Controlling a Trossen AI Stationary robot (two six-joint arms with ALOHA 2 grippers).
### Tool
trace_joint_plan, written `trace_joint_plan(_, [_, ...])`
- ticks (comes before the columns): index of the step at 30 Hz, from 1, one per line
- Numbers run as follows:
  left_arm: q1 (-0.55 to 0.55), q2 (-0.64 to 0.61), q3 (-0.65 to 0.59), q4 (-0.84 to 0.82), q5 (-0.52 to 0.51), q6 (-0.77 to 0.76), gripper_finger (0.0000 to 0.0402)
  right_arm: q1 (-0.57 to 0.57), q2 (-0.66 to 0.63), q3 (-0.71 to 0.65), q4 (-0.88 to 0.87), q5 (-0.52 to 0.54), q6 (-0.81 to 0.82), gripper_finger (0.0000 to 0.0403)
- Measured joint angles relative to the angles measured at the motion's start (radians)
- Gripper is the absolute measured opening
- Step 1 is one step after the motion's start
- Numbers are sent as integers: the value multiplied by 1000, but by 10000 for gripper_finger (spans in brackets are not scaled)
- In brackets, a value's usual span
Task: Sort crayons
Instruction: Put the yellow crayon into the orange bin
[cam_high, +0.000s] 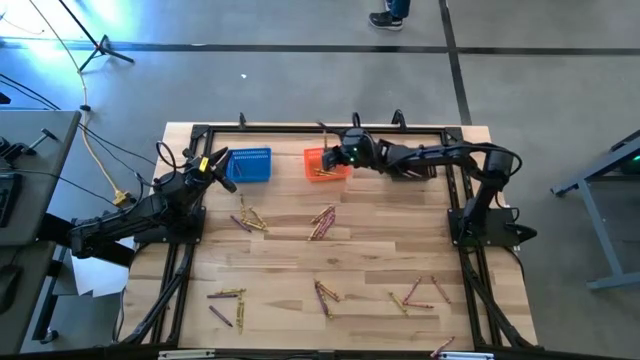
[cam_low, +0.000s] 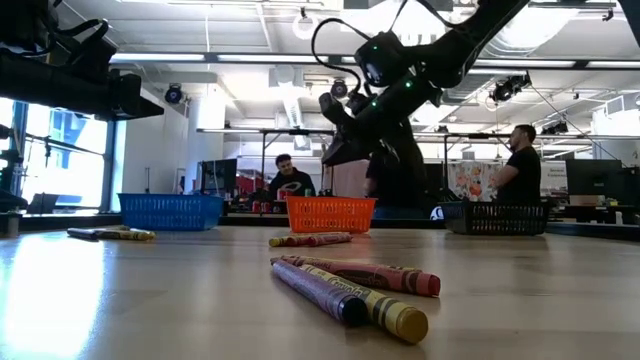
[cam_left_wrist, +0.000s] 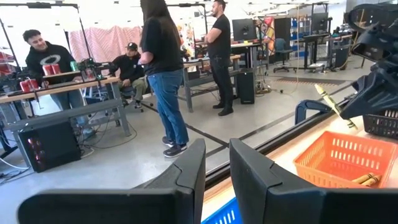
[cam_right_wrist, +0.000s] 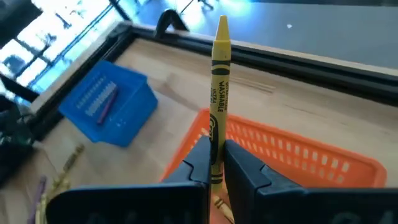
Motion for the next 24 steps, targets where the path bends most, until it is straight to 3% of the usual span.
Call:
trace_joint_plan(17, [0,0,0,0,0,0,60,14,0,12,-103,-59,-56,18])
trace_joint_plan(24, [0,0,0,0,0,0,60,25,-1,12,-105,-61,-63,79])
